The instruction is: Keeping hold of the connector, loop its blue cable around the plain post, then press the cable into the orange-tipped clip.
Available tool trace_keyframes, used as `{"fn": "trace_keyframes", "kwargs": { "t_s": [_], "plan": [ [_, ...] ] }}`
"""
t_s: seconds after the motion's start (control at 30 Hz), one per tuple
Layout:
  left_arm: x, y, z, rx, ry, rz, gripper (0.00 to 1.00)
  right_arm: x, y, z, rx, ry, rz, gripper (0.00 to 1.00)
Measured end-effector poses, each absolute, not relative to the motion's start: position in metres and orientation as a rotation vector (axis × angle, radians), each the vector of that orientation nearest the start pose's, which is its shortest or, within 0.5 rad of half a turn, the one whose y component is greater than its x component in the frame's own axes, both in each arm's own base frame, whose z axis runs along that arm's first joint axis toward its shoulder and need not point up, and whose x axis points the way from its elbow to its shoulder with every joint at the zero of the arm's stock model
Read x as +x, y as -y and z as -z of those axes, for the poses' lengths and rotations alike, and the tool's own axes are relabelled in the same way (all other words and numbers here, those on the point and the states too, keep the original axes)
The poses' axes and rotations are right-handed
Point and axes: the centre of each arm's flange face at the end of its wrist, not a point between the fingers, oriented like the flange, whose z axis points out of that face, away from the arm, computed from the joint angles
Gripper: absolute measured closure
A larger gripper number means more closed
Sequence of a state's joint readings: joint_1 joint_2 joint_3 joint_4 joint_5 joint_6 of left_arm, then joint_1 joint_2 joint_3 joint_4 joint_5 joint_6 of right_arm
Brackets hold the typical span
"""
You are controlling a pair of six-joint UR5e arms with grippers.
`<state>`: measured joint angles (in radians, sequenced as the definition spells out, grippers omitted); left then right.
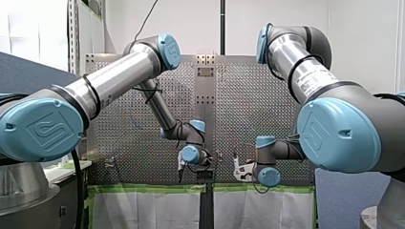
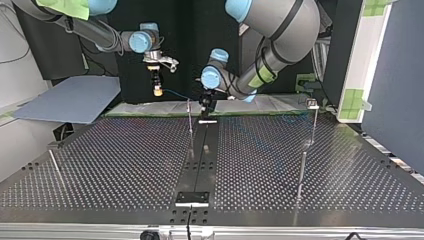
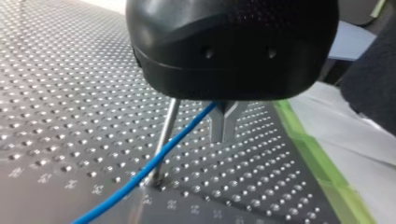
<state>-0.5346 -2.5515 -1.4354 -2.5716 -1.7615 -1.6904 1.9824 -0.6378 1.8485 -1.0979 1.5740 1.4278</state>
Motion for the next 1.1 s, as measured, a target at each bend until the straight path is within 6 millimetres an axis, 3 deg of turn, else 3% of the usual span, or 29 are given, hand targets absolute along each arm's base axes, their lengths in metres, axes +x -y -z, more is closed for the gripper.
{"fn": "trace_keyframes", "kwargs": {
  "t_s": [0.7,1.1],
  "plan": [
    [0.555,0.438,0.005,0.156,-1.757,0.327,1.0,0.346,0.497,0.052,1.626,0.91,-1.308,1.0],
    [0.568,0.441,-0.007,0.141,-1.741,0.336,1.0,0.351,0.526,0.037,1.627,0.895,-1.284,1.0]
  ]
}}
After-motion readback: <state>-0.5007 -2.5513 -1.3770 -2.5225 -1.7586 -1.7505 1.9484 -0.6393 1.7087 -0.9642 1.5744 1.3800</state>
